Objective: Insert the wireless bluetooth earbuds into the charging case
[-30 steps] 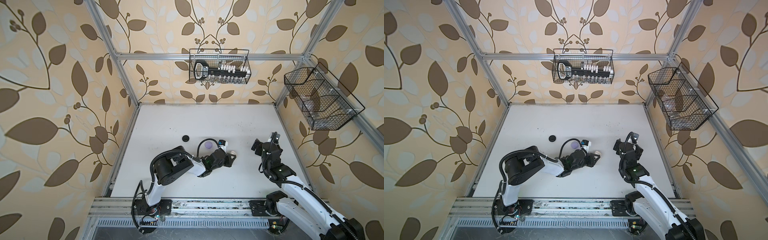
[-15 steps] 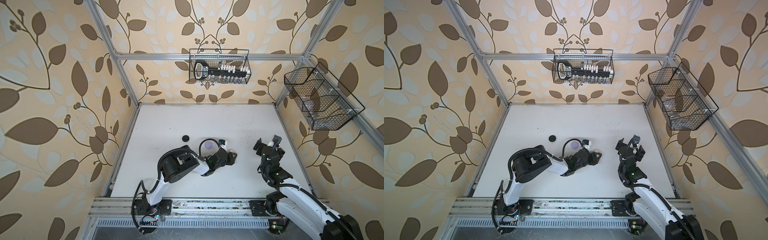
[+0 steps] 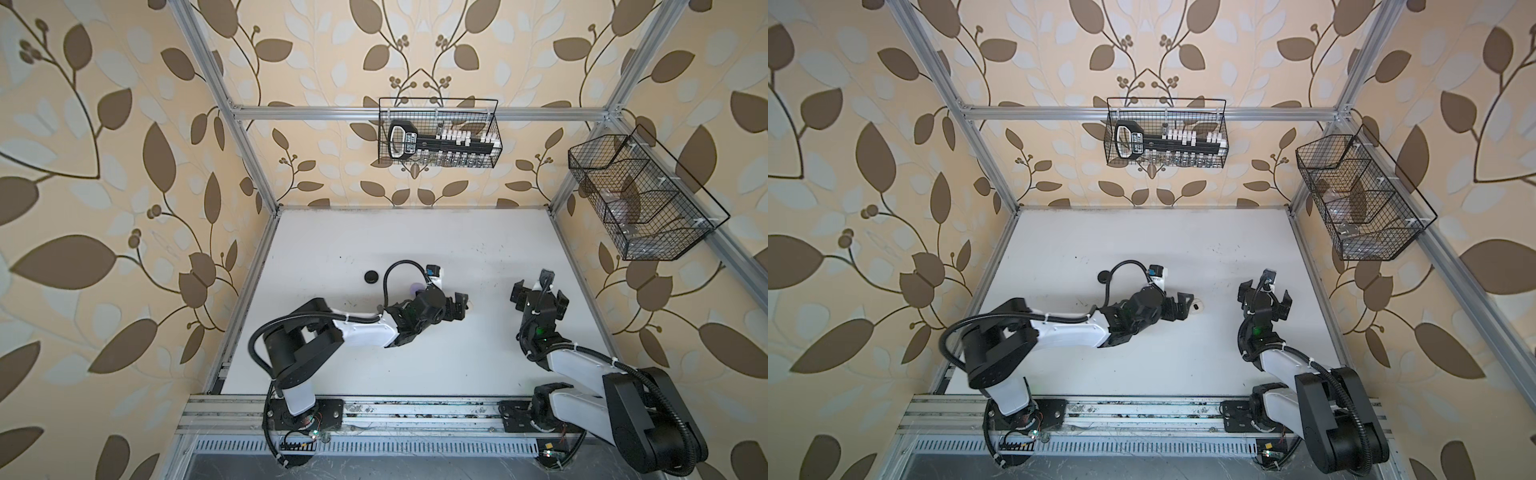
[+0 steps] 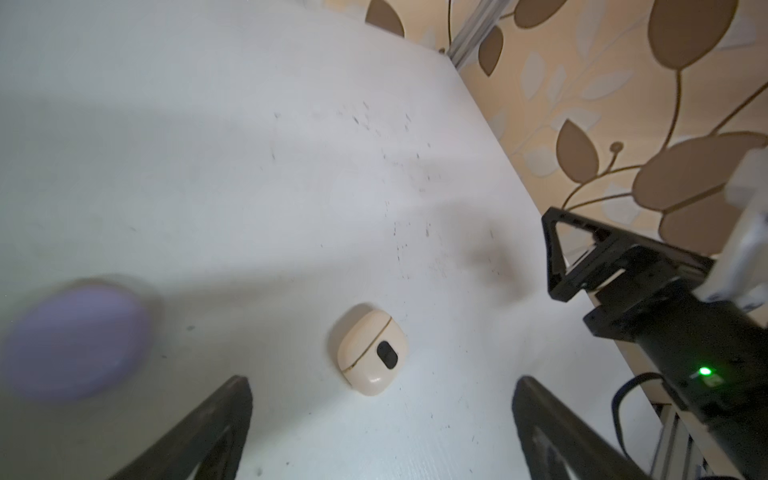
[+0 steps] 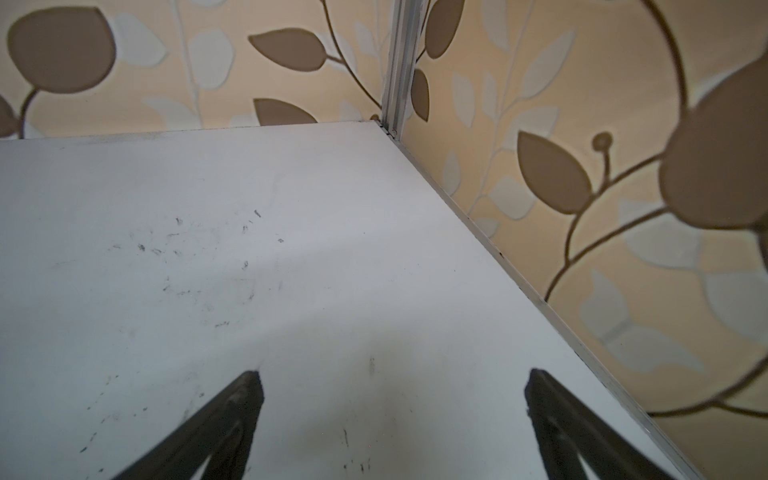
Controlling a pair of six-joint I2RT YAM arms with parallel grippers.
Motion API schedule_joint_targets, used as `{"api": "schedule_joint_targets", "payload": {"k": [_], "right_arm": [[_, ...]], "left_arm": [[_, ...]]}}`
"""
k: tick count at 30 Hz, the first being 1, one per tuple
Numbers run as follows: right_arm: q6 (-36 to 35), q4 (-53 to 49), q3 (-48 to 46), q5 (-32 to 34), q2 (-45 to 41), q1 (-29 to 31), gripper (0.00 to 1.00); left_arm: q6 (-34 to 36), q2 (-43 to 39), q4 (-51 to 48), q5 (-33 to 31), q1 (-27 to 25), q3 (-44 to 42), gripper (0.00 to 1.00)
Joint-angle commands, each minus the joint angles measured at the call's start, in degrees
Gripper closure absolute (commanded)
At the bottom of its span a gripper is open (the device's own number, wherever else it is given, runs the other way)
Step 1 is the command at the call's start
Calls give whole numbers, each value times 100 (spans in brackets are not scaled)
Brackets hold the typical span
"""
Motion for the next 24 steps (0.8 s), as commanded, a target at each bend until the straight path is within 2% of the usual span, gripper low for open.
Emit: {"api": "schedule_joint_targets", "payload": {"k": [1, 3, 5, 8, 9, 10, 11, 12, 15, 17, 19, 24], "right_arm": [[-89, 736, 4, -882, 84, -55, 0], [-150, 1769, -275, -1379, 598, -175, 0], [-239, 1391, 19, -1924, 830, -261, 0], [-105, 1819, -211, -1856, 926, -352, 0], [-105, 2227, -318, -1850, 1069, -371, 0], [-109, 2228, -338, -1841, 1069, -373, 0], [-66, 1994, -310, -1834, 956, -376, 0], [-93, 2198, -338, -1841, 1045, -376, 0], [-94, 2159, -337, -1826, 1013, -367, 0], [-91, 2071, -333, -1803, 963, -354, 0], [-118, 2127, -330, -1766, 1008, -323, 0], [-168, 2108, -314, -1673, 1019, -246, 0]], "left_arm": [[843, -1080, -1195, -935, 663, -136, 1], [864, -1661, -1755, -1490, 1273, -332, 1], [1261, -2084, -1648, -1843, 2024, -872, 1], [2250, -2503, -993, -2120, 3058, -1816, 1], [2566, -2608, -650, -2076, 3393, -2140, 1], [2600, -2774, -320, -1776, 3886, -2372, 1], [2472, -3022, -808, -986, 4375, -2350, 1], [2488, -3160, -855, -661, 4666, -2431, 1], [2673, -3348, -405, -1009, 5149, -2948, 1], [2671, -3052, 407, -762, 5429, -3321, 1], [2711, -2590, 1046, -797, 5553, -3457, 1], [2953, -2371, 1237, -706, 5674, -3356, 1]]}}
